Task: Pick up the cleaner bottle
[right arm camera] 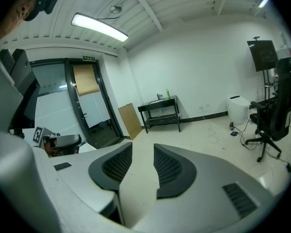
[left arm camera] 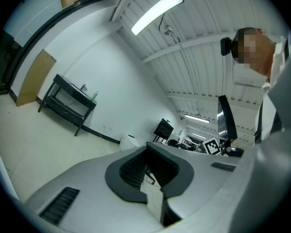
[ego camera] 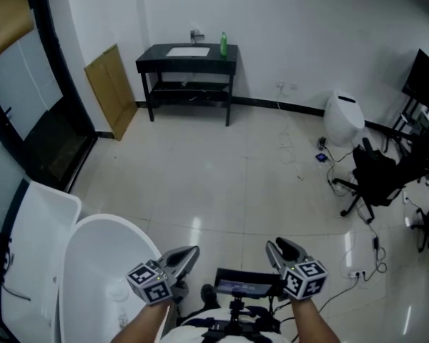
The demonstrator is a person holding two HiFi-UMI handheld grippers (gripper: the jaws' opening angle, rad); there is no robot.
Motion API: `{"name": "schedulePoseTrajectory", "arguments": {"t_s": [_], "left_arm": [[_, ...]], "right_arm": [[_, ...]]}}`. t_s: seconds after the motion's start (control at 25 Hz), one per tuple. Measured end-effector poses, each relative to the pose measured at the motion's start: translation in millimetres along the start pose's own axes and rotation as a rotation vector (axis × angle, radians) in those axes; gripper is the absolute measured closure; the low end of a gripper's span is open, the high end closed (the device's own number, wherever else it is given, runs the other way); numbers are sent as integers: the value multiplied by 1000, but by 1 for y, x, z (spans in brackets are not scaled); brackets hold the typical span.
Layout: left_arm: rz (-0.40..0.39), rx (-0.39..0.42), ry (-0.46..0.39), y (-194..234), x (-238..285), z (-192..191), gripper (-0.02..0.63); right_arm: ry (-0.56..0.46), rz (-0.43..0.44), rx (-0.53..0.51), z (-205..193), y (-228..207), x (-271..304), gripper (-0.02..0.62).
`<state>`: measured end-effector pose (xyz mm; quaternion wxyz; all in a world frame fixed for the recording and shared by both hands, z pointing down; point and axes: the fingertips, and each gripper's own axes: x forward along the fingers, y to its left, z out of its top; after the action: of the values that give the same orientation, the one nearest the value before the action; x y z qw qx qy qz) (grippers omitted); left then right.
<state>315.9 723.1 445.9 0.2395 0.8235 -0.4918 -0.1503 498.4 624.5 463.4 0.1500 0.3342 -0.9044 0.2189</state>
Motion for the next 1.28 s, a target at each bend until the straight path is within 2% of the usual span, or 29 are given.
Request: {"name": "schedulePoseTrajectory", "arguments": {"t_s": [0.2,0.32,0.44,0.56,0.72,0.84,1.04,1.28], "left_arm": [[23,4,24,33,0,14,612],[26,-25,20,47,4,15,612],[17,-32,18,56,15,18,612],[41,-21,35,68,25,23,612],[68,-38,10,91,43,32,612],[114,-39,1,109,59,45,612],[120,-27,-17,138,104,73,612],[150,-3,-33,157,161,100,612]], "right_arm": [[10,4,-5,11,8,36,453],[19,10,10,12,8,50,453],[32,4,22,10,-4,62,453],[45,5,41,10,-17,77,453],[53,44,44,22,-32,111,453],[59,76,38,38,-43,139,453],[23,118,2,92,-65,187,453],[39,158,-8,126,-106,222,453]]}}
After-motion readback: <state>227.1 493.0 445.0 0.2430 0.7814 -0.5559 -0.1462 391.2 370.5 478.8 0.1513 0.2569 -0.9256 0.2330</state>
